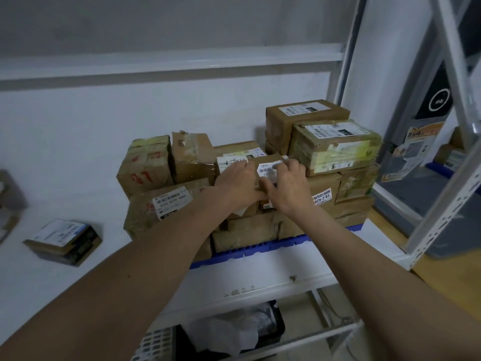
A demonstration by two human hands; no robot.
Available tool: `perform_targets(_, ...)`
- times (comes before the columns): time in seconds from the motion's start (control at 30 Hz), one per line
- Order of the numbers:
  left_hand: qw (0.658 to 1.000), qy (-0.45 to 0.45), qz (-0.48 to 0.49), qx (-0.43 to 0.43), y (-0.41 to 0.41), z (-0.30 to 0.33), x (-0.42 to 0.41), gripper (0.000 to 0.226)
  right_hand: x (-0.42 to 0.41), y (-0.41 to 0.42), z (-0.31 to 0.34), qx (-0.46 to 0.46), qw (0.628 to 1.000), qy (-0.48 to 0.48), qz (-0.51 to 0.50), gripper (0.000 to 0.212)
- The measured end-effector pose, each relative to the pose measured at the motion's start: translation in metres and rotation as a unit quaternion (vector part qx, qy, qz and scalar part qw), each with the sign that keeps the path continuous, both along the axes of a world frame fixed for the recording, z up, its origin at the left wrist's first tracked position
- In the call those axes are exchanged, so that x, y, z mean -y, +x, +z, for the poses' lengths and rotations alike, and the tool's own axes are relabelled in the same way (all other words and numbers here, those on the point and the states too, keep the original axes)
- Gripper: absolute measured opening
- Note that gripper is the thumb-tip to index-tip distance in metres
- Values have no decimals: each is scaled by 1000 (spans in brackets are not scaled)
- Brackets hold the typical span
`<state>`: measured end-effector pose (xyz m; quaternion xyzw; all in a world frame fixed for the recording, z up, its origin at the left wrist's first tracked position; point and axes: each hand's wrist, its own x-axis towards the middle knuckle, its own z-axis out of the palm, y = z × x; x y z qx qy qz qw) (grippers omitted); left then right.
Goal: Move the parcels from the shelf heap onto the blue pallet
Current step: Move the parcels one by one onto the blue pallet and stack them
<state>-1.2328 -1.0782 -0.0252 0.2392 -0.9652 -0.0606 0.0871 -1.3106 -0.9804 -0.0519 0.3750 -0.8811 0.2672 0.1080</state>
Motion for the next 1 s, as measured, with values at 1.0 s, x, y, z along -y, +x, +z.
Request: perform_targets(1.0,899,16,432,68,429,-7,85,55,172,370,7,-14,885,135,445,67)
